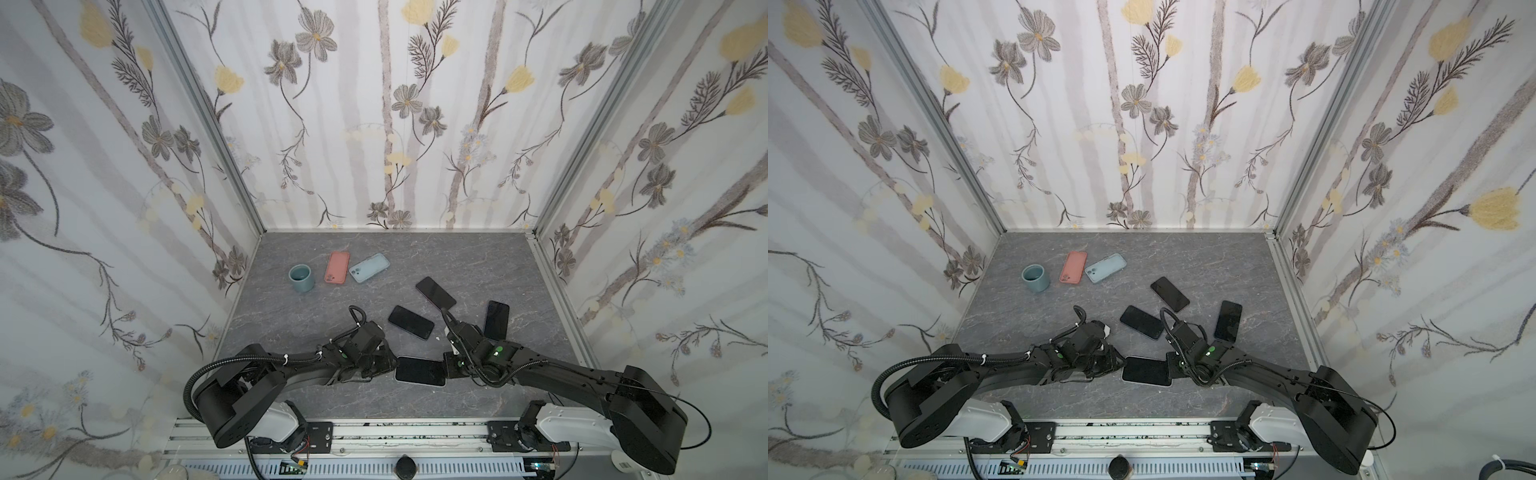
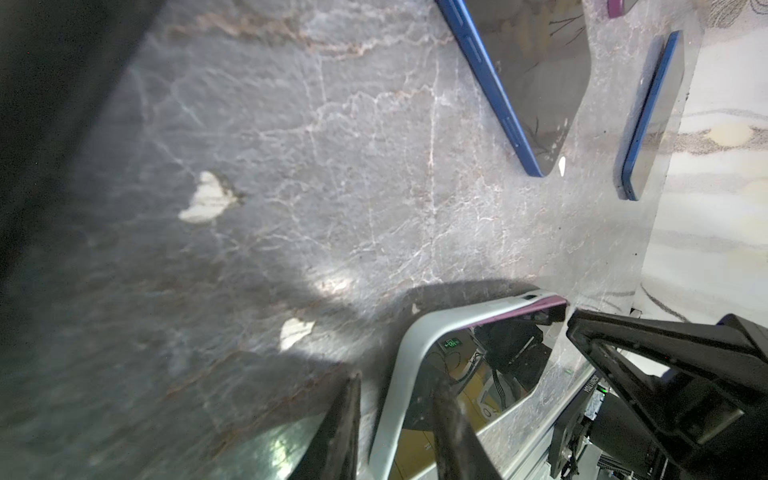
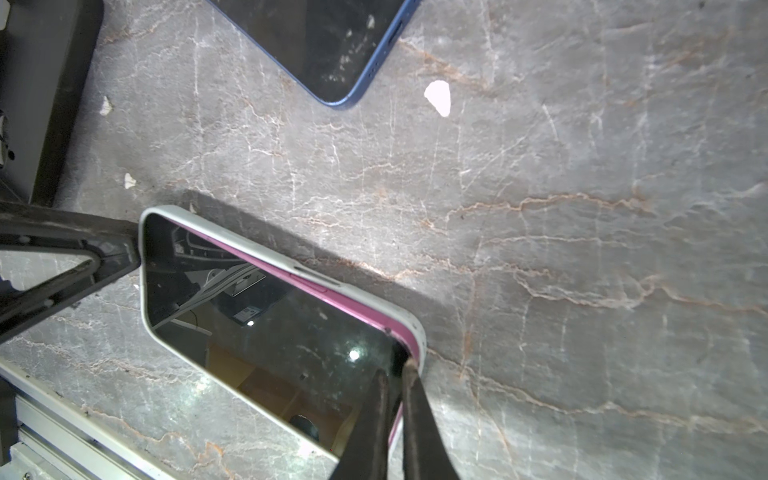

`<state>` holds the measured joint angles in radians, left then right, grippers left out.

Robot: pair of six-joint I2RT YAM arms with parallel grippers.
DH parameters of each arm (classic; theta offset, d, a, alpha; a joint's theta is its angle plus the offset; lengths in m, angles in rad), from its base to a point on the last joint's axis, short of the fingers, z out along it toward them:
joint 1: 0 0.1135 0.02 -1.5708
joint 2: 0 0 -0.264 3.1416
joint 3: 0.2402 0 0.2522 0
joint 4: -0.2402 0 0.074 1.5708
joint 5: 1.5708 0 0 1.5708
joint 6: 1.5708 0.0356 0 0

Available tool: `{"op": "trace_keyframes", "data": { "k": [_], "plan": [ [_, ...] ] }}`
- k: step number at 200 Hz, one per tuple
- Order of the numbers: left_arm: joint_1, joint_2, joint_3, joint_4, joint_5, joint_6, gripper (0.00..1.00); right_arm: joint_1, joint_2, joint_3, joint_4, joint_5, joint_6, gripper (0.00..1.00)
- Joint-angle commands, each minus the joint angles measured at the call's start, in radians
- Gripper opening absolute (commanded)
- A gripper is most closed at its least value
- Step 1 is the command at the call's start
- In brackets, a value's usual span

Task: Put the phone into the phone case

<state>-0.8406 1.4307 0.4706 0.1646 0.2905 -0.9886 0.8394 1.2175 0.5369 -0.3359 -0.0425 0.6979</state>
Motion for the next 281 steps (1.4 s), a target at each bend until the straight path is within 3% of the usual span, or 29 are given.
{"op": "trace_keyframes", "data": {
  "k": [1, 281],
  "plan": [
    [0.000, 0.015, 0.004, 0.004, 0.010, -0.002, 0.32, 0.001, 0.007, 0.000, -0.002, 0.004, -0.003, 0.11],
    [0.000, 0.070, -0.026, 0.061, 0.034, -0.005, 0.29, 0.056, 0.180, 0.023, -0.091, 0.038, -0.033, 0.09]
  ]
}}
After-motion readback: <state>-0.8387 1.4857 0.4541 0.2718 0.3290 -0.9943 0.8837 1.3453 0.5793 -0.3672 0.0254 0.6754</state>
